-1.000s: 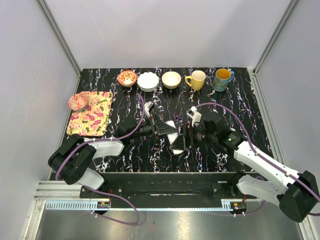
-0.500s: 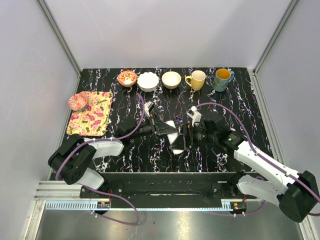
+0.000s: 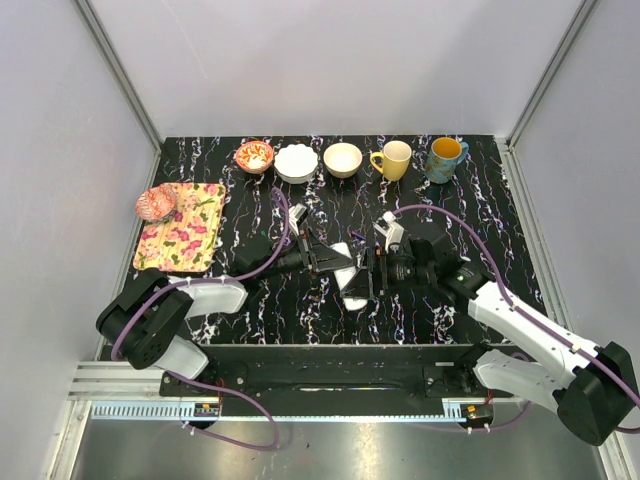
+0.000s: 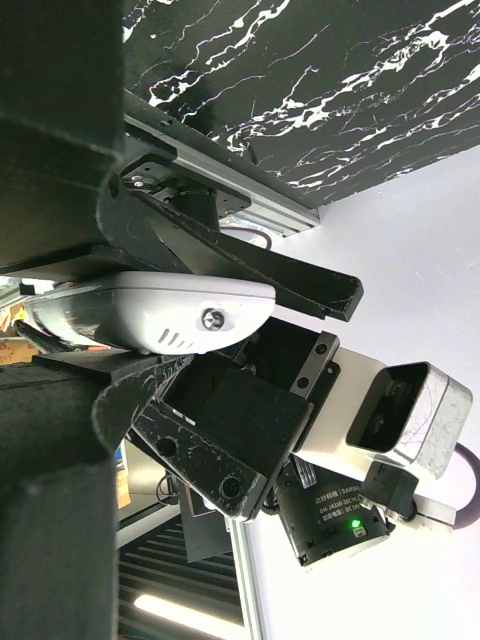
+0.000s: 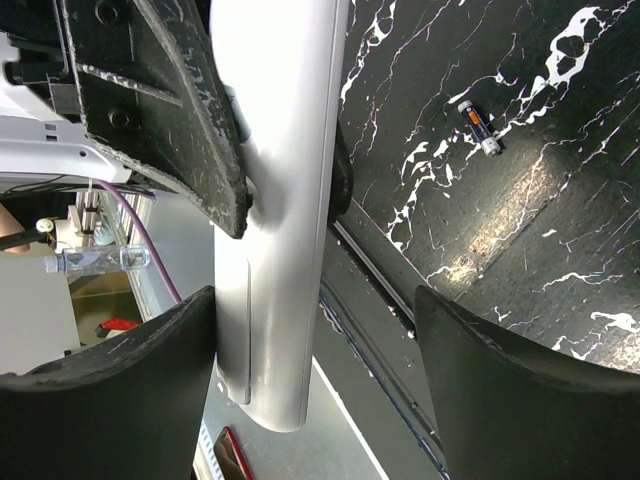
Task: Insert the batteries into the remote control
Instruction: Turn over the remote control at the center of the board.
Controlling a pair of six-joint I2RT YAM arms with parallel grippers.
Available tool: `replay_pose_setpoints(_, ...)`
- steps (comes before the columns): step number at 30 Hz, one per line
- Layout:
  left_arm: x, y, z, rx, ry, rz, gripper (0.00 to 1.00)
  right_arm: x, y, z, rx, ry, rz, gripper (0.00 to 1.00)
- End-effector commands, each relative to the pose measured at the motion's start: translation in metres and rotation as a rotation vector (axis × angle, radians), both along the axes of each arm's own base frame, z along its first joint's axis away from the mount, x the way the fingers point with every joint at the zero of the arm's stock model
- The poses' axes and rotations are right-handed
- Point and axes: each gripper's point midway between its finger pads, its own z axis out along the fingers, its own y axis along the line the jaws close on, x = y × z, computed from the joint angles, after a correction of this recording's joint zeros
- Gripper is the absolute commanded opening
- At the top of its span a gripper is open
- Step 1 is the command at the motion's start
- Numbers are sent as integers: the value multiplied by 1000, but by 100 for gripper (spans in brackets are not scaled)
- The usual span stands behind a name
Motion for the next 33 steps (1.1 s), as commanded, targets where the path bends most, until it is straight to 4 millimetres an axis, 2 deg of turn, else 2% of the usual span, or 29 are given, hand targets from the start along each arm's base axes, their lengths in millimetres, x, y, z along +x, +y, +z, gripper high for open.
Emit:
replay_pose_setpoints(1, -11, 4, 32, -96, -100, -25, 0, 1, 4, 9, 40, -28, 23, 81)
replay_pose_setpoints(7, -12, 0, 39, -120, -110, -35, 0, 0, 8, 9, 72, -7, 33, 75)
replay_pose_setpoints(10, -15, -1, 42, -138, -115, -47, 0, 1, 10, 9, 85, 2, 35, 65)
replay_pose_setpoints(11, -16, -1, 42, -142, -114, -51, 0, 1, 11, 8, 85, 7, 40, 60)
replay_pose_setpoints(12, -17, -1, 43, -148, -117, -53, 0, 0, 12, 8, 91, 10, 45, 48)
replay_pose_setpoints(14, -19, 0, 44, -162, -118, -60, 0, -2, 13, 9, 103, 23, 57, 37)
replay_pose_setpoints(15, -18, 0, 44, -164, -118, -60, 0, -2, 14, 9, 110, 22, 59, 26)
replay_pose_setpoints(16, -19, 1, 45, -171, -119, -61, 0, -3, 15, 10, 116, 30, 61, 24)
replay_pose_setpoints(18, -20, 0, 45, -174, -120, -64, 0, -3, 16, 13, 129, 28, 67, 25)
replay_pose_setpoints(20, -20, 1, 44, -175, -121, -61, 0, -5, 16, 17, 143, 27, 71, 35)
replay_pose_setpoints(22, -18, 1, 46, -182, -126, -54, 0, -6, 16, 21, 155, 21, 73, 36)
replay_pose_setpoints(24, -19, 1, 48, -189, -131, -55, 0, -8, 15, 22, 162, 20, 79, 31)
replay_pose_setpoints(26, -17, 1, 49, -193, -133, -50, 0, -11, 15, 23, 172, 24, 87, 14)
replay_pose_setpoints(27, -17, 1, 50, -196, -136, -50, 0, -11, 15, 23, 176, 24, 93, 0)
replay_pose_setpoints(28, -15, 1, 49, -195, -136, -48, 2, -12, 15, 22, 177, 32, 93, 0)
replay_pose_setpoints(29, -14, 0, 48, -193, -133, -47, 8, -11, 15, 22, 177, 32, 92, 0)
replay_pose_setpoints(30, -13, 1, 49, -197, -135, -43, 19, -12, 15, 23, 177, 33, 92, 0)
replay_pose_setpoints(31, -9, 2, 48, -197, -131, -30, 36, -11, 14, 23, 173, 28, 88, 0)
replay_pose_setpoints(33, -5, 5, 49, -200, -141, -4, 47, -9, 12, 24, 150, 10, 76, 0)
